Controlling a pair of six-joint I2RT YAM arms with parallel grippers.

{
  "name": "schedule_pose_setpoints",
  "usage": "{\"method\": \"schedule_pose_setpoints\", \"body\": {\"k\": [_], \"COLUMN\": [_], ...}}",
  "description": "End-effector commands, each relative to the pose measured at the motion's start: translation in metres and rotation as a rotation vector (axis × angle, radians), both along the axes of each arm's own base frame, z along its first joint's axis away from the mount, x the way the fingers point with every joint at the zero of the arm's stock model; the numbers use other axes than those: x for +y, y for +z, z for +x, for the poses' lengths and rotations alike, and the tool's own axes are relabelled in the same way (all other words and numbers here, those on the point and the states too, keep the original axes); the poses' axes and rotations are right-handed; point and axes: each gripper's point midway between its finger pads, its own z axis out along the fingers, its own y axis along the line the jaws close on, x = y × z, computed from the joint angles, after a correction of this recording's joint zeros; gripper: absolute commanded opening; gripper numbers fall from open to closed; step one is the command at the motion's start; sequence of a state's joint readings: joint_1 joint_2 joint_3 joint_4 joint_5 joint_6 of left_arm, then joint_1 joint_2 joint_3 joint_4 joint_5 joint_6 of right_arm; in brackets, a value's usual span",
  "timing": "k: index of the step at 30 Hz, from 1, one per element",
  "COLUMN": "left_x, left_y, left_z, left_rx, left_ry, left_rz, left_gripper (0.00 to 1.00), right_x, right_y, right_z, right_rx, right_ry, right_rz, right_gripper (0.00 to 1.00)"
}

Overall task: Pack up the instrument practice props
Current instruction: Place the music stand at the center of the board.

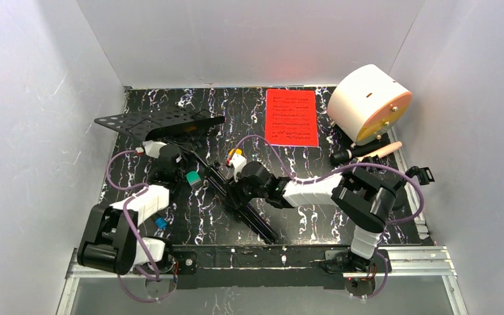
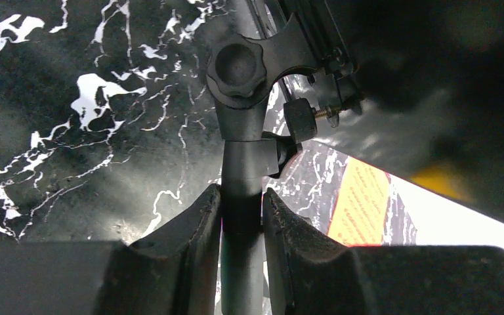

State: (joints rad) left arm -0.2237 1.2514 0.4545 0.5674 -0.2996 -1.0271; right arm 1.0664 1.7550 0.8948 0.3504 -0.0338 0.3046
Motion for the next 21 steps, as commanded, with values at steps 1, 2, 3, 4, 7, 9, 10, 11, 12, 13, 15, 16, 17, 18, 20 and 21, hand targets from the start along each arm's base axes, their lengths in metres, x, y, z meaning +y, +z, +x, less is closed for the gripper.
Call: {"method": "schedule_pose_setpoints", "body": {"k": [1,2,3,4,7,9,10,11,12,13,15,16,17,18,20,21], "left_x": [-0.052,-0.053,-0.053,-0.053,-0.055,-0.057,-0.058,-0.058,-0.058,-0.057,-0.057,-0.058,-0.06,-0.063,-0.066,-0.067], "left_y": [0.017,0.014,0.01,0.006,-0.008,-0.017,-0.022,-0.028,-0.034,-0.039,-0.047,-0.049,-0.052,-0.054,-0.059,-0.063], "left_z": [0.001,0.002,0.004,0.005,0.01,0.012,0.012,0.011,0.009,0.008,0.006,0.005,0.004,0.004,0.003,0.002], "left_rx": [-0.083,-0.078,-0.072,-0.065,-0.035,-0.013,-0.001,0.013,0.026,0.038,0.057,0.063,0.07,0.076,0.093,0.104], "left_ry": [-0.216,-0.216,-0.216,-0.216,-0.221,-0.225,-0.226,-0.222,-0.216,-0.207,-0.197,-0.197,-0.201,-0.207,-0.212,-0.212], "left_rz": [-0.063,-0.062,-0.06,-0.058,-0.051,-0.059,-0.063,-0.069,-0.083,-0.094,-0.119,-0.133,-0.145,-0.158,-0.183,-0.191], "left_gripper": [0.0,0.0,0.0,0.0,0.0,0.0,0.0,0.0,0.01,0.02,0.04,0.05,0.07,0.08,0.12,0.15], "right_x": [0.038,0.039,0.039,0.039,0.039,0.04,0.041,0.04,0.041,0.04,0.04,0.039,0.038,0.036,0.032,0.028], "right_y": [0.089,0.086,0.084,0.082,0.075,0.07,0.068,0.066,0.065,0.063,0.059,0.058,0.056,0.054,0.051,0.049], "right_z": [0.077,0.08,0.082,0.085,0.092,0.095,0.097,0.098,0.098,0.098,0.099,0.099,0.099,0.1,0.102,0.102], "right_rx": [-0.269,-0.271,-0.272,-0.272,-0.27,-0.271,-0.272,-0.27,-0.268,-0.266,-0.26,-0.259,-0.258,-0.254,-0.253,-0.248], "right_ry": [-0.174,-0.181,-0.188,-0.192,-0.202,-0.197,-0.2,-0.201,-0.2,-0.202,-0.208,-0.213,-0.216,-0.225,-0.249,-0.267], "right_rz": [0.246,0.242,0.238,0.234,0.222,0.212,0.209,0.204,0.204,0.201,0.196,0.192,0.186,0.182,0.171,0.165], "right_gripper": [0.01,0.01,0.01,0.01,0.01,0.01,0.01,0.01,0.01,0.01,0.01,0.01,0.01,0.01,0.01,0.01]}}
